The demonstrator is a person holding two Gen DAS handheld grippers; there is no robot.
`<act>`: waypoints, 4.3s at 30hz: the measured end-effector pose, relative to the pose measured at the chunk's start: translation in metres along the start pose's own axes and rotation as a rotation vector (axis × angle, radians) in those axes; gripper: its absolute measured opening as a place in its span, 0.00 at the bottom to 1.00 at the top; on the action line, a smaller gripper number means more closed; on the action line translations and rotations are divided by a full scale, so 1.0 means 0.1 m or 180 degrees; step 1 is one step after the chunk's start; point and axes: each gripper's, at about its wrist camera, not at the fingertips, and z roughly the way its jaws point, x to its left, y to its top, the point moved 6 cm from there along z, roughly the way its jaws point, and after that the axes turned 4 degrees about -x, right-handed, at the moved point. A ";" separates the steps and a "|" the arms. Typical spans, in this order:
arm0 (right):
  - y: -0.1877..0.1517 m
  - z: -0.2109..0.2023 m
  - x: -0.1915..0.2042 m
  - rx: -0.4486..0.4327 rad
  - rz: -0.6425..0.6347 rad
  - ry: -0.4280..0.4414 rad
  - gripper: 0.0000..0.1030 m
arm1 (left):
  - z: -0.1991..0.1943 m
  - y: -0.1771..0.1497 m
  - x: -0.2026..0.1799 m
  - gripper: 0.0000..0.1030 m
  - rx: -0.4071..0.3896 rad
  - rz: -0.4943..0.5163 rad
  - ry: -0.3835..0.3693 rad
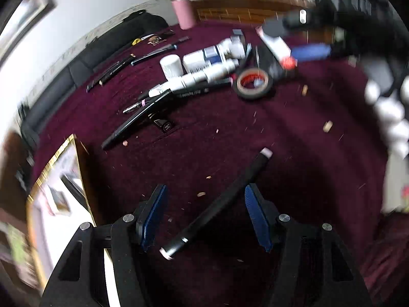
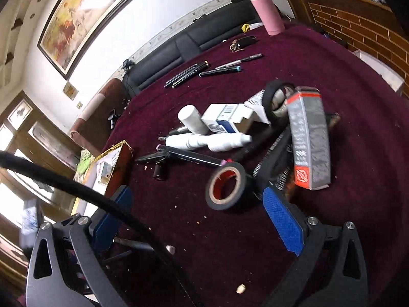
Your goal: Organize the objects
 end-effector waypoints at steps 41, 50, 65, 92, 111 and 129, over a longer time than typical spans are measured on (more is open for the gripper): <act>-0.23 0.99 0.18 0.0612 -0.2018 -0.1918 0.55 | 0.18 -0.05 -0.14 0.19 -0.0178 -0.1215 -0.0548; -0.11 0.78 0.10 0.0684 -0.1477 -0.1151 0.29 | -0.05 -0.21 0.15 0.11 -0.0397 -0.1674 -0.0654; 0.02 0.78 0.13 0.0778 -0.1155 -0.0760 0.29 | 0.08 -0.36 0.19 0.11 -0.0318 -0.1888 -0.0695; 0.04 0.44 0.78 0.0486 -0.1407 -0.0521 0.27 | -0.67 -0.38 0.68 0.11 -0.0879 -0.2309 -0.0479; -0.19 0.90 0.04 0.0778 -0.1420 -0.1110 0.22 | -0.27 -0.39 0.58 0.11 -0.0661 -0.2309 -0.0513; -0.09 0.62 0.29 0.0594 -0.1480 -0.0894 0.39 | -0.72 -0.52 0.96 0.11 -0.1150 -0.2586 -0.0598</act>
